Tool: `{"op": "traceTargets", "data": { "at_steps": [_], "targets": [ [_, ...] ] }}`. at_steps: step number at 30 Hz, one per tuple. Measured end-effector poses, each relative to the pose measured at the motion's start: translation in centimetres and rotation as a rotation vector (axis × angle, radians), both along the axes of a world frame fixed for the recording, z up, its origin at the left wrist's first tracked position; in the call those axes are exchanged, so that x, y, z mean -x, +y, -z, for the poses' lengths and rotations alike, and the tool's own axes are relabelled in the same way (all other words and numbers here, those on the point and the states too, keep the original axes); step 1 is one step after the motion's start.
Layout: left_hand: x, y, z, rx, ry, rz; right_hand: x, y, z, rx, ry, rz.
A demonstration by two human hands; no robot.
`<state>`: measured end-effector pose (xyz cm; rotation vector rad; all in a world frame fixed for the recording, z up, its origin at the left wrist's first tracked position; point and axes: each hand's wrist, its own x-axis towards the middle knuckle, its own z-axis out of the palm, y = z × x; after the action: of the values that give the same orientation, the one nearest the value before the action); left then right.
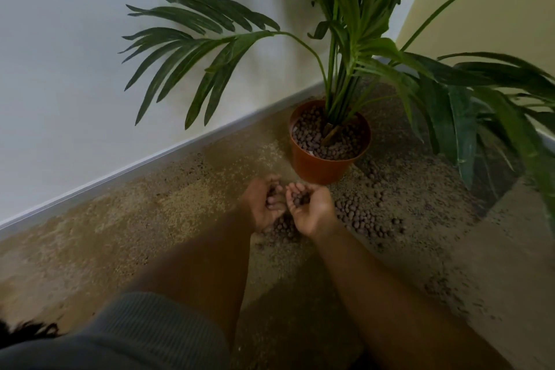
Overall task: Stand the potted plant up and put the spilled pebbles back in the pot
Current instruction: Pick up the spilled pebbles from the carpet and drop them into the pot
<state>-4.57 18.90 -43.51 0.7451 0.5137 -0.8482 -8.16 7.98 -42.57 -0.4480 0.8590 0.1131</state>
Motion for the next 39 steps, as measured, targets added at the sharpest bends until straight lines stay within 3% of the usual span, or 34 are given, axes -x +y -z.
{"op": "traceTargets", "data": {
  "at_steps": [2, 9, 14, 17, 23, 30, 35, 39],
  "targets": [
    [-0.3, -0.3, -0.4, 0.003, 0.018, -0.053, -0.2, 0.1, -0.6, 0.004, -0.014, 0.033],
    [-1.6, -3.0, -3.8, -0.305, -0.126, -0.071, -1.2, 0.9, -3.7, -0.016, -0.12, 0.173],
    [-4.3, -4.7, -6.9, -0.201, -0.091, -0.311, -2.6, 0.2, -6.4, -0.038, -0.225, 0.257],
    [-5.1, -6.0, -8.4, -0.133, -0.115, -0.339, -3.6, -0.6, -7.7, -0.02, -0.229, 0.295],
    [-4.8, -7.1, -9.1, -0.158, -0.205, -0.255, -4.1, -1.8, -9.5, 0.128, -0.174, 0.193],
    [-3.7, -6.0, -10.4, -0.14, -0.224, -0.192, -3.3, -2.7, -10.5, 0.157, -0.172, 0.164],
    [-3.2, -4.6, -9.5, -0.224, -0.207, -0.315, -2.7, -1.6, -9.6, 0.238, -0.17, 0.154],
    [-2.7, -3.0, -8.8, -0.223, -0.16, -0.4, -1.8, -0.1, -8.0, 0.391, -0.216, -0.051]
  ]
}}
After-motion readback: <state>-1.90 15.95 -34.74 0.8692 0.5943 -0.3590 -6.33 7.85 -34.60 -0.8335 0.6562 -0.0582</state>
